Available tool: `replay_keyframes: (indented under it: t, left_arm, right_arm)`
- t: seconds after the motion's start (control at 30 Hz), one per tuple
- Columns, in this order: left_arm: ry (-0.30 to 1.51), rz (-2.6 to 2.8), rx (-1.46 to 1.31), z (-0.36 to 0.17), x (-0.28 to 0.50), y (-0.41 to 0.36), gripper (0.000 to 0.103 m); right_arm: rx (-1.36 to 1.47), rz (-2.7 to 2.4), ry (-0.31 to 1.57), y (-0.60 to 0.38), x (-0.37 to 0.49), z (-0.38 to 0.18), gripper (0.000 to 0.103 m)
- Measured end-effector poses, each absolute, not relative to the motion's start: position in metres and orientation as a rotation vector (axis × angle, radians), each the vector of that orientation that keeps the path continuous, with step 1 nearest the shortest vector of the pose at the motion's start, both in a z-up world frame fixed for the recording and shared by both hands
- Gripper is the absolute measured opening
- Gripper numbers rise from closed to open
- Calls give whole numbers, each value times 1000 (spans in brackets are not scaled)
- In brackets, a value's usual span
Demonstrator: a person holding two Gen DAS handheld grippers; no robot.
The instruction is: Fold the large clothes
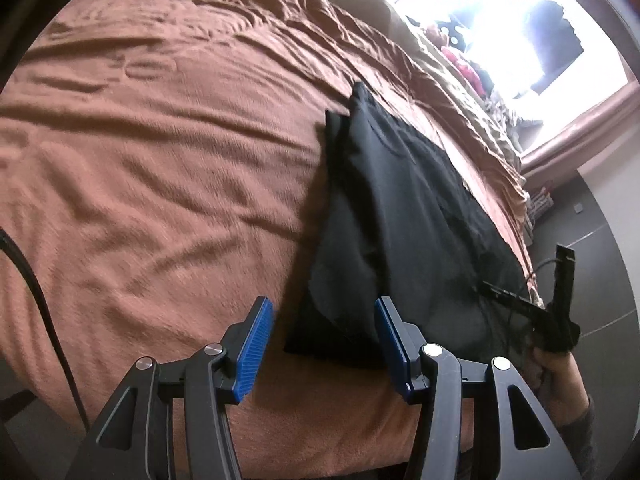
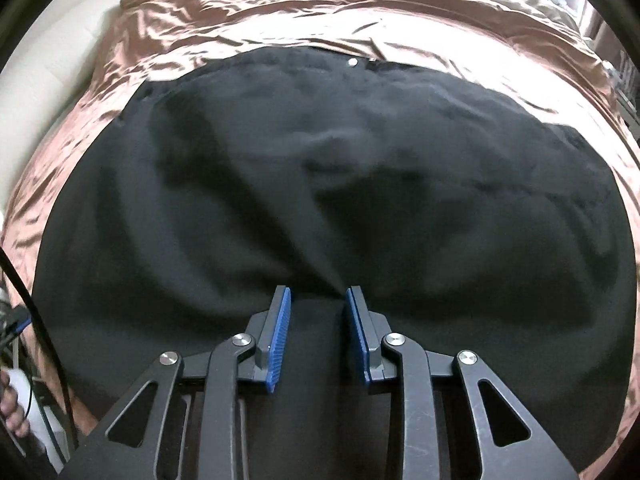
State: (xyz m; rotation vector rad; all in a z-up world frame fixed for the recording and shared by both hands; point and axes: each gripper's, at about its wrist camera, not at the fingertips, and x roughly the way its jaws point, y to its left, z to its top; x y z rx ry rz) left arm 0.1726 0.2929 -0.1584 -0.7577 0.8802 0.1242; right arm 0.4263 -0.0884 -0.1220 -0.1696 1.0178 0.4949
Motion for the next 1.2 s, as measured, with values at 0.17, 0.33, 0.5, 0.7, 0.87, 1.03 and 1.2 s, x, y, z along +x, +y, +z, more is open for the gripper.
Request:
replay_keyframes:
  t: [0.17,0.33,0.5,0.7,0.87,1.03,1.2]
  left_arm:
    - [868,126,-803,-160,173,301,54]
    - [883,120,-824,-167,178,300,54]
    - [905,124,-781,-170,186,298,54]
    - [913,138,-769,-170,187,299,54]
    - [915,150,-781,-172,186,300,54]
    - [929,126,-821,-172,188,295,54]
    - [971,111,-860,-175,195,290,54]
  right_arm:
    - [-170,474,1013,-72,456,-122,21]
    - [-159,464,1018,-60,490,-126,20]
    - [-183,441,1000,-46,518,-129,19]
    - [-220,400,960,-29,541,-132,19]
    - [-165,400,985,-31,553,-122,19]
    - [-154,498,939,-49,510,-97,19]
    - [-152,595,931,-74,451,-96,19]
